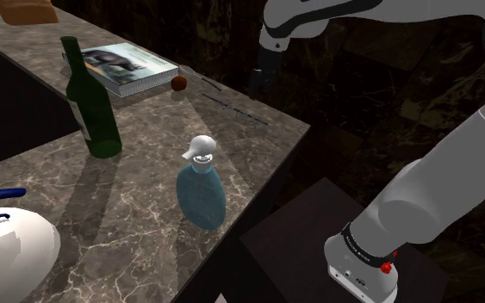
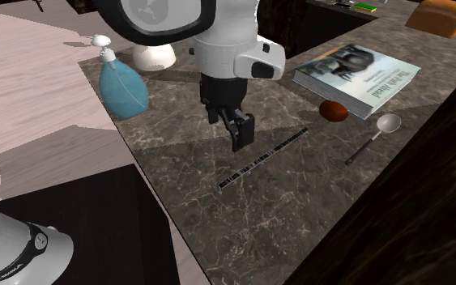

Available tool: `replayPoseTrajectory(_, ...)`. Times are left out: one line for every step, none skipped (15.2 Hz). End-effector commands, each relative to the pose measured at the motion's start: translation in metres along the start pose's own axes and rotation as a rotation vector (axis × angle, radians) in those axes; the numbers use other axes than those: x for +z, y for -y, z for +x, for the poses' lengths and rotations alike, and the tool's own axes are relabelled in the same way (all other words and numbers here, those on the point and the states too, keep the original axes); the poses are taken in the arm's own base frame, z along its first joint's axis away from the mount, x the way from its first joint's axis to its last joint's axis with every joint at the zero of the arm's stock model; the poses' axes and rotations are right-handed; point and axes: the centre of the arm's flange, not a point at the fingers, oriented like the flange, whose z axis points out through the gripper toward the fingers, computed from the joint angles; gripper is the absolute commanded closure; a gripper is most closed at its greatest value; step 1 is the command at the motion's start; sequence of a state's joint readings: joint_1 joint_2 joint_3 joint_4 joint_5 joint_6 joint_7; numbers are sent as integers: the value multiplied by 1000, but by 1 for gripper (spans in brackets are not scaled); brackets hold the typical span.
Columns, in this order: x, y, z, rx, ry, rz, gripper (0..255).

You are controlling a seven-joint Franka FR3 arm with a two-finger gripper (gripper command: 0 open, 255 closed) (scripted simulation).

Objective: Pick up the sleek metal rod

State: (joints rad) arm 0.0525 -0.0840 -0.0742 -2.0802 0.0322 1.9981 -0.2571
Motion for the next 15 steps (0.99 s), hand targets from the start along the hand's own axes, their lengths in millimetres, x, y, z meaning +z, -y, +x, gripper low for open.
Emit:
replayPoseTrajectory(16, -3, 24, -13, 10, -9, 0)
replayPoseTrajectory(23, -6, 35, -19, 15, -13, 0)
replayPoseTrajectory(31, -8, 46, -25, 20, -18, 0)
replayPoseTrajectory(38, -10, 58, -31, 25, -22, 0)
replayPoseTrajectory(46, -12, 69, -37, 30, -27, 0)
replayPoseTrajectory(54, -14, 80, -43, 35, -31, 0)
replayPoseTrajectory(62, -16, 91, -49, 40, -35, 0)
replayPoseTrajectory(69, -18, 102, -55, 45, -40, 0)
replayPoseTrajectory(77, -19, 113, -61, 50, -44, 0)
replayPoseTrajectory(85, -21, 124, -66, 55, -49, 0)
replayPoseTrajectory(93, -23, 135, -72, 60, -53, 0)
replayPoseTrajectory(95, -24, 138, -74, 61, -54, 0)
replayPoseTrajectory(101, -24, 138, -74, 61, -54, 0)
replayPoseTrajectory(106, -24, 138, -74, 61, -54, 0)
replayPoseTrajectory(111, -24, 138, -74, 61, -54, 0)
